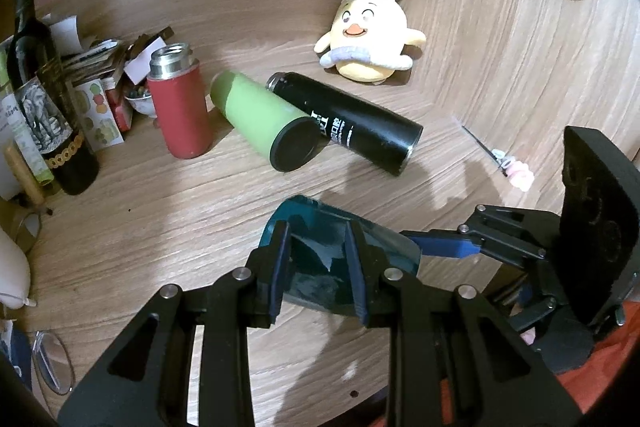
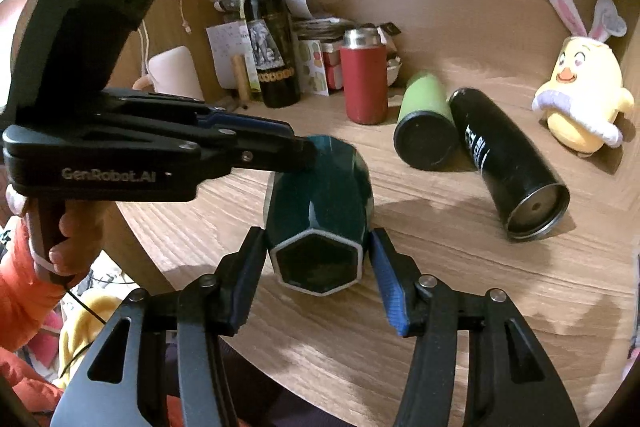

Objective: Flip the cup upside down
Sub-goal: 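Set the green cup upright with the right gripper and open it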

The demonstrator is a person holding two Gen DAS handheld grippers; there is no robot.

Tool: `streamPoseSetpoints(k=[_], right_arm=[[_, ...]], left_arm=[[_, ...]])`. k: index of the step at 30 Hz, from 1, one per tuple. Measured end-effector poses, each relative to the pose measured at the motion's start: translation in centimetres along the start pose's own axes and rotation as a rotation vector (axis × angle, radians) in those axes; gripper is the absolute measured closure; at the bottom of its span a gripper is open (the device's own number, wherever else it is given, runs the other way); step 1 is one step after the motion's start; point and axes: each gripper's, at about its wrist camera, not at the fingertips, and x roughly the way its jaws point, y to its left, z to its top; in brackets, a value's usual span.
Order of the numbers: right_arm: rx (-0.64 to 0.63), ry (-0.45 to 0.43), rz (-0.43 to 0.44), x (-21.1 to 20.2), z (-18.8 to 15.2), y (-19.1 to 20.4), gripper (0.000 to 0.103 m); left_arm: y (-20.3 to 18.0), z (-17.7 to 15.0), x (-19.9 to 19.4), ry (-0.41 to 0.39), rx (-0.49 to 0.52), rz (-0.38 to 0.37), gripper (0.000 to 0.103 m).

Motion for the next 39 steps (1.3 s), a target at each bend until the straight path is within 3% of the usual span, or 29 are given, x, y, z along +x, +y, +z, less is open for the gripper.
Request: streamPoseSetpoints(k=[13,23,28,33,39], right_arm=[[-0.021,-0.031,0.009,-0.5,1.6,0.7,0.055],[-0.069,-0.034,-0.004,1.1,3.4,1.6,0.058],[-0.065,-0.042,-0.011,1.3,3.5,1.5,0.058],[-0.061,-0.051,-0.022,1.2,3.4,1.6,0.058],[-0.052,-0.056,-0.017,0.3,3.2,1.6,0.058]], left_arm=[[2.3,0.0,-0.3,-0.031,-0.075,-0.001,0.076],[4.2,-0.8,1.2,-0.001,-0.109,-0.014,0.077],[5.1,-1.1,1.7,0.008,-0.145,-0.058,0.077],[4.8,-1.1,1.7,0.006,-0.135,-0.042,0.077],[4.7,-1.0,-0.4,-0.048,-0.128,0.041,0.077]])
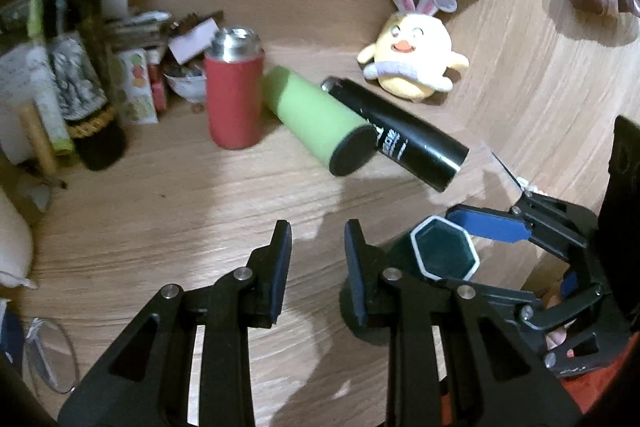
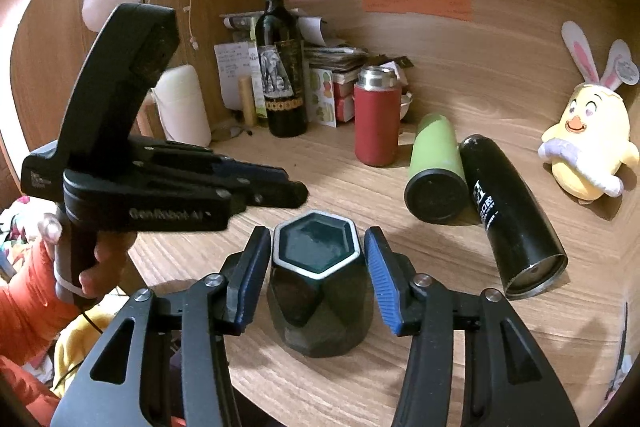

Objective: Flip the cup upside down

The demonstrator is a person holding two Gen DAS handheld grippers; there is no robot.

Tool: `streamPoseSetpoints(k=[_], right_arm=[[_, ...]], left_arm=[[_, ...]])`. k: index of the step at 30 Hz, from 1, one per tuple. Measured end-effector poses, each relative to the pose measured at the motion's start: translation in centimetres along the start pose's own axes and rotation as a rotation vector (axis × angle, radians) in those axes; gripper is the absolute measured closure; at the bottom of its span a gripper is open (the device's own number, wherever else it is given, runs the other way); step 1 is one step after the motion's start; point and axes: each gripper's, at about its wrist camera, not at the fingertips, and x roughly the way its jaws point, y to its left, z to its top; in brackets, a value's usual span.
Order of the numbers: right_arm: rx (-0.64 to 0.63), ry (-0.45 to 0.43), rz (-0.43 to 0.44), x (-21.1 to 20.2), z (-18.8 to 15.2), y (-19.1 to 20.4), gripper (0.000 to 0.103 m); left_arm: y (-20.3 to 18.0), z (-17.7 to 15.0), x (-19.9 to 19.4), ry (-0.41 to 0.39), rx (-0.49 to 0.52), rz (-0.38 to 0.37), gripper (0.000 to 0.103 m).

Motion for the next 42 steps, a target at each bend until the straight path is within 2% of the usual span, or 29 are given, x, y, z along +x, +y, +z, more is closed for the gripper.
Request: streamPoseSetpoints(k=[6,10,12,15,18,22,23,28,36,42], right_arm=[[-0.007,-0.047,-0.004,-2.6,0.0,-0.1,0.058],[-0.005,-0.083,-0.021,-4.8,0.1,-0.4,0.053],[-0.002,-0.113,-0.036,-6.2,0.0,-0.5,0.042],[0.000,-0.156,-0.064,-8.2,-0.2,-0.5,0.031],[0.008,-0.186,-0.079,-9.9,-0.4,-0.4,0.018],[0.012,-0.226,-0.104,-12.0,-1.1,0.3,0.008],[0.017,-0.231,-0.105,-12.4,-1.2,0.4,0.002],[0.030,-0.274,-0.126,-14.5,-2.0,1.2,0.000],[0.024,-0.322,-0.184,-16.3,-2.8,2.0,0.000],[0.032,-0.327,-0.194,-16.4,-2.9,1.9,0.000]], left_arm=[[-1.2,-0.1,-3.1,-0.075,0.020,0.117,0.074],[-2.7,-0.8,-5.2,-0.137,0.021,0.146,0.059],[-3.8,-1.4,-6.4,-0.178,0.025,0.163,0.055],[-5.1,-2.2,-8.0,-0.226,0.019,0.157,0.044],[-6.3,-3.0,-9.6,-0.269,0.015,0.164,0.030],[-7.7,-4.0,-11.3,-0.316,0.016,0.183,0.012],[-8.1,-4.3,-11.7,-0.328,0.016,0.187,0.007],[-9.8,-5.8,-13.8,-0.383,0.024,0.212,0.000],[-11.8,-7.5,-15.5,-0.444,0.036,0.271,0.000],[-12.3,-7.8,-15.5,-0.450,0.046,0.267,0.000]])
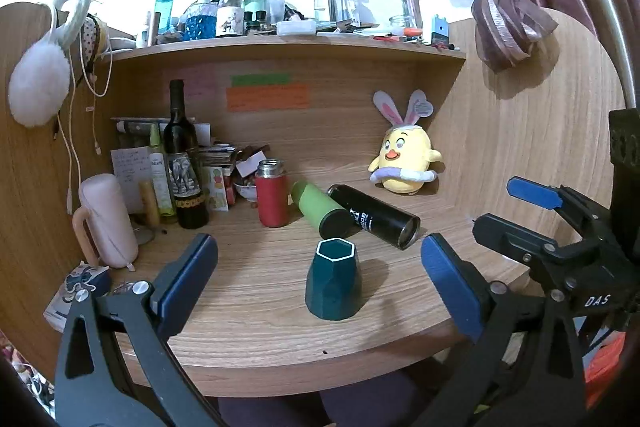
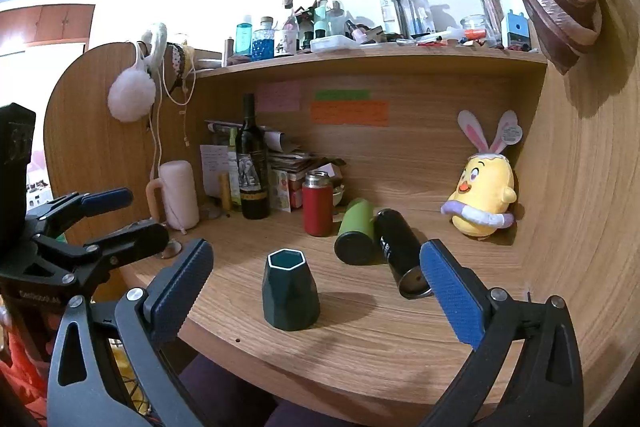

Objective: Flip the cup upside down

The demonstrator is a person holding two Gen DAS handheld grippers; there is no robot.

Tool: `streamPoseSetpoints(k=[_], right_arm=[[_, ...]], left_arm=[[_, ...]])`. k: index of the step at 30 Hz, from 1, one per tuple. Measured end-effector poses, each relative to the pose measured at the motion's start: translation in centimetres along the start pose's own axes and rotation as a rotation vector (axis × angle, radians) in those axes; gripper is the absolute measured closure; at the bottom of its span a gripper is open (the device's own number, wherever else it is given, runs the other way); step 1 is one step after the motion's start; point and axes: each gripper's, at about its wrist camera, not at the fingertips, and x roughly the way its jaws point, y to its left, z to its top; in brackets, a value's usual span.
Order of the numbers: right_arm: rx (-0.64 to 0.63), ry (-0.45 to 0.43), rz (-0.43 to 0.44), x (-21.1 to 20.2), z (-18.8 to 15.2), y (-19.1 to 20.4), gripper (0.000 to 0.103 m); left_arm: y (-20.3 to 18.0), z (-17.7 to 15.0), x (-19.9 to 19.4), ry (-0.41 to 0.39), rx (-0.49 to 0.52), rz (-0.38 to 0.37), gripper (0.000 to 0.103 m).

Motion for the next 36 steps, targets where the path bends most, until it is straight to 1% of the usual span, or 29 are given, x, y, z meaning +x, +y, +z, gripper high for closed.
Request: streamPoseSetpoints(k=[10,23,26,29,36], right_arm=[[0.035,0.017,0.005,0.42,-0.10,-0.62,0.000],[0.035,0.011,0.003,0.33,-0.16,-0.60,0.000],[0.035,0.010,0.002,0.30,-0.16,-0.62,0.000],[0.036,0.009,0.002,0.25,-0.13,-0.63,0.000],[0.047,0.013,0.006,0.15,-0.15,-0.77,0.000]], left_arm=[[0.14,-0.07,0.29,0.009,-0.006,-0.003,0.000],[-0.16,-0.21,0.29,0.007,0.000,-0.015,0.000],[-0.13,-0.22,0.52,0.021,-0.005,-0.033,0.000],[-0.02,-0.22,0.68,0.027,-0.015,-0.034,0.000],[0.13,-0.33,0.98,0.042,-0.032,-0.061,0.000]])
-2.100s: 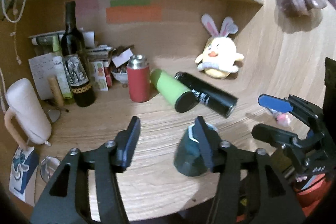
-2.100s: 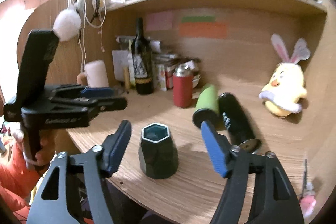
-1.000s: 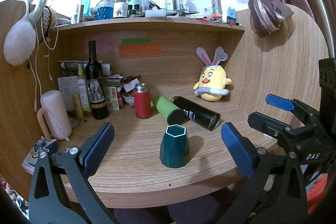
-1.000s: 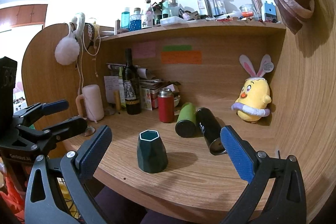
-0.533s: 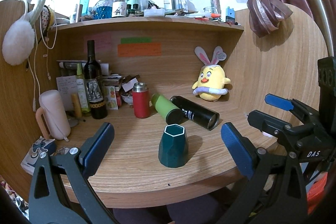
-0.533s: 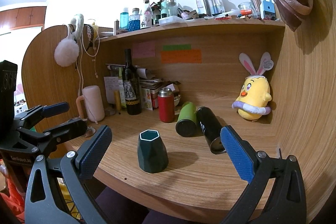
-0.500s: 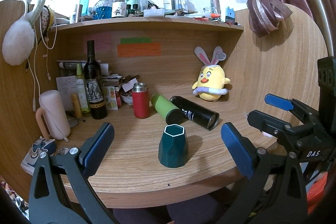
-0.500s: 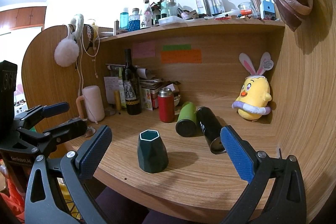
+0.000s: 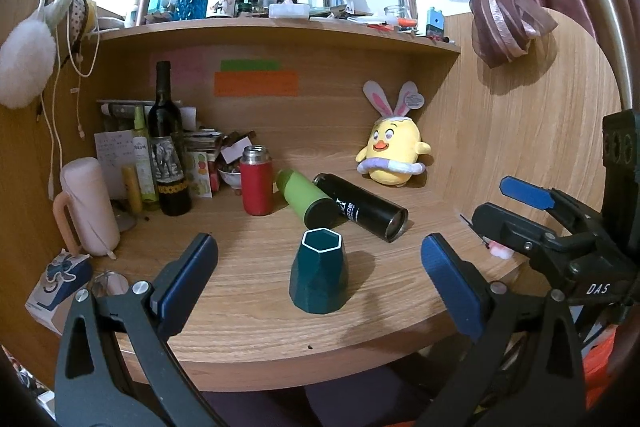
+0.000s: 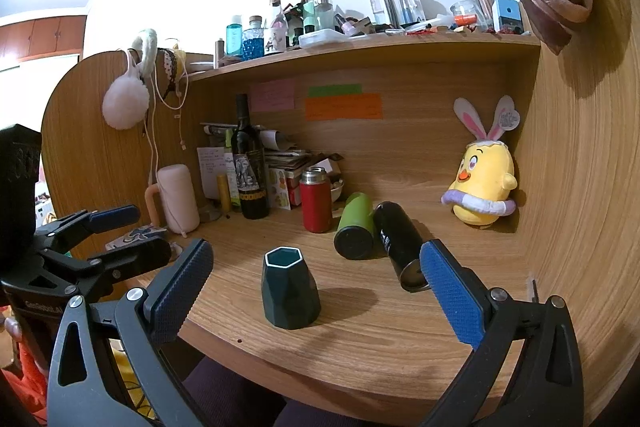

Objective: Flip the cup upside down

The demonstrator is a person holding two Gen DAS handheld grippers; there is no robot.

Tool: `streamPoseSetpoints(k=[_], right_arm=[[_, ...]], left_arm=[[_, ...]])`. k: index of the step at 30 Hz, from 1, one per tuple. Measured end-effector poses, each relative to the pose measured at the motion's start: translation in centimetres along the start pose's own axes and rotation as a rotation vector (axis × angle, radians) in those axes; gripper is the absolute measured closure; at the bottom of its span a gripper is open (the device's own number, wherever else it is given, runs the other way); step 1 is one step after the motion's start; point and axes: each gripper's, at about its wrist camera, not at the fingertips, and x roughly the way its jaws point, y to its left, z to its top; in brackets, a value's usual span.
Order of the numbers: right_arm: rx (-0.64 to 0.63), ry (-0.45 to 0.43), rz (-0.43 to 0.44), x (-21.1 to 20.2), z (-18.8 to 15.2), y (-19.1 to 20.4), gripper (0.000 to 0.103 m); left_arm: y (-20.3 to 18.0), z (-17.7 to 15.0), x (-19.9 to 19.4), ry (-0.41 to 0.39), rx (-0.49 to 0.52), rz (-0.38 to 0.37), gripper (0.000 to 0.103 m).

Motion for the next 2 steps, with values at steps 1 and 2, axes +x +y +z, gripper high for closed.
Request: streamPoseSetpoints(k=[1,2], right_arm=[[0.002,0.001,0.000,-0.02,0.00,-0.01,0.000],[0.003,0.002,-0.001,-0.03,-0.01,-0.01,0.000]], left_arm=[[-0.03,0.02,0.03,0.001,-0.001,0.001,0.000],[-0.04,0.04,0.04,0.002,-0.002,0.002,0.000]])
